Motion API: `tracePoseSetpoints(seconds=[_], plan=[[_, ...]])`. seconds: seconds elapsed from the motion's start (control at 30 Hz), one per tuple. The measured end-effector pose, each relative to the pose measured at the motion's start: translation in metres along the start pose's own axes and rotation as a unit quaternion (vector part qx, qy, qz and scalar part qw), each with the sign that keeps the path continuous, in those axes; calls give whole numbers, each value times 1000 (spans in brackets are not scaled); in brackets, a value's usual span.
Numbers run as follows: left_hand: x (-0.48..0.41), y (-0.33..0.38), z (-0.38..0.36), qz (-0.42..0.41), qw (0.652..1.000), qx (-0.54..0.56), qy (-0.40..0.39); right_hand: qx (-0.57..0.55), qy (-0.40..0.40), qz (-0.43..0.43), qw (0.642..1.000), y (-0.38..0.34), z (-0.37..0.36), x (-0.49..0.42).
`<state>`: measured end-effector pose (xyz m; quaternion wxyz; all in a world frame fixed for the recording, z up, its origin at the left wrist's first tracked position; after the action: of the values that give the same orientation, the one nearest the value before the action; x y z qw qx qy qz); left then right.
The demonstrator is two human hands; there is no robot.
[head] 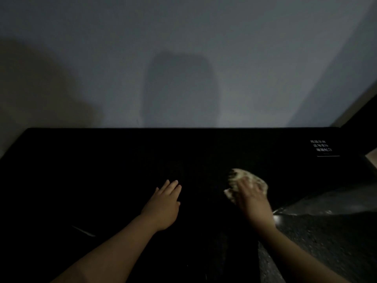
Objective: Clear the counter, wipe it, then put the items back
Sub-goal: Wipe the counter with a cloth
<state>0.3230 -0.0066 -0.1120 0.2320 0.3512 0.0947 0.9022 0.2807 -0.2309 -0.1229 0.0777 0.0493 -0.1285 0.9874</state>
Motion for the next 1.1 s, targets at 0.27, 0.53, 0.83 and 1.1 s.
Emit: tracePoseSetpoints(seconds=[0.27,0.53,0.83,1.1], plan=[[14,38,-31,8,1000,-9,24,4,-77,134,988,-110,-33,60],[60,31,-52,65,998,4,23,-37,14,-81,996,42,2,67],[93,42,-89,141,989,37,30,25,-99,168,981,-18,-15,110],[113,45,-116,150,988,31,-15,-24,-45,99,994,-42,-22,136]])
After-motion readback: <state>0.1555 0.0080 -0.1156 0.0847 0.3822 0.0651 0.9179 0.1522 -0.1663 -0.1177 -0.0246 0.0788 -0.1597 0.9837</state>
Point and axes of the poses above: each hand's wrist, its own x-axis away from the middle knuckle, its own z-axis out of the back of the hand, y = z × x, the point moved 8 cm from there along -x, towards the middle knuckle, and after that the axes turned 8 degrees about -y, right-handed, at the moved point
